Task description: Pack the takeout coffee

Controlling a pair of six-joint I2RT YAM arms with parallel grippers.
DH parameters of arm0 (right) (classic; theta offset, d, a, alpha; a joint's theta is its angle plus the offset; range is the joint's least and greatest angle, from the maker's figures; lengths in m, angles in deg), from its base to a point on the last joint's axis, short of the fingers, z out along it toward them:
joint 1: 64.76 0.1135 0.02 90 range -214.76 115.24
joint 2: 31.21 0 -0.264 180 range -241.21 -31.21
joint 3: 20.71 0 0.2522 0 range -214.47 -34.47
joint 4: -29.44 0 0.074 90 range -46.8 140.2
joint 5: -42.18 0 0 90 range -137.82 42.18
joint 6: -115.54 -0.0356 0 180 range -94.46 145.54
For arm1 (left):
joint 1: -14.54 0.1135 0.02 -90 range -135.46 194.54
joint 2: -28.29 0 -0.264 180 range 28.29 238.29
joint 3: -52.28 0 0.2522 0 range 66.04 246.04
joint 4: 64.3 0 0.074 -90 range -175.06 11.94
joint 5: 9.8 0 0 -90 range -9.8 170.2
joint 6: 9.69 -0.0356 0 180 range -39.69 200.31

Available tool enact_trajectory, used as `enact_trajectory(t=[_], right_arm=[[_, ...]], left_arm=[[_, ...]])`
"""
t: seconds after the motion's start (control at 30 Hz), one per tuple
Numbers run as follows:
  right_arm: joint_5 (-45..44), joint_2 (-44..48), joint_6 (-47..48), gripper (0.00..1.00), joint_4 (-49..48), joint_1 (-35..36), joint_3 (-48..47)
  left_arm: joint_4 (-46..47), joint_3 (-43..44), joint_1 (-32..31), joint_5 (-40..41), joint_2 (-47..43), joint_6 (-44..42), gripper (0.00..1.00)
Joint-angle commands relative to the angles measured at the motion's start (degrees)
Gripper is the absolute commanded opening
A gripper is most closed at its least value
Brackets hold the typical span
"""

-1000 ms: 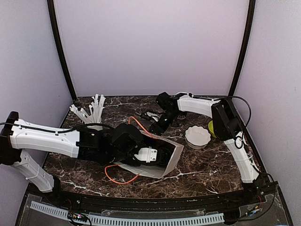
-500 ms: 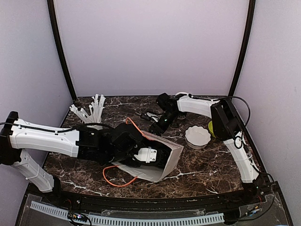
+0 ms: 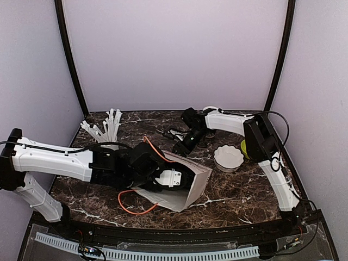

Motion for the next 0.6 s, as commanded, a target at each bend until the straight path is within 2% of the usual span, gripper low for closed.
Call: enact_trajectory(t=[0.0, 0.43, 0.57], right_arm=[[2.6, -1.2, -0.4, 0.58, 2.3, 0.4, 0.4], [9.8, -1.3, 1.5, 0.59, 4.0, 0.1, 1.1], [7.6, -1.2, 0.3, 0.58, 2.6, -0.2, 1.7]], left_arm=[[-0.9, -0.3, 1.2, 0.9, 0.8, 0.3, 0.48], [-6.0, 2.5, 1.3, -3.0, 0.7, 2.7, 0.48], [-7.4, 2.3, 1.3, -2.8, -0.7, 3.8, 0.47]])
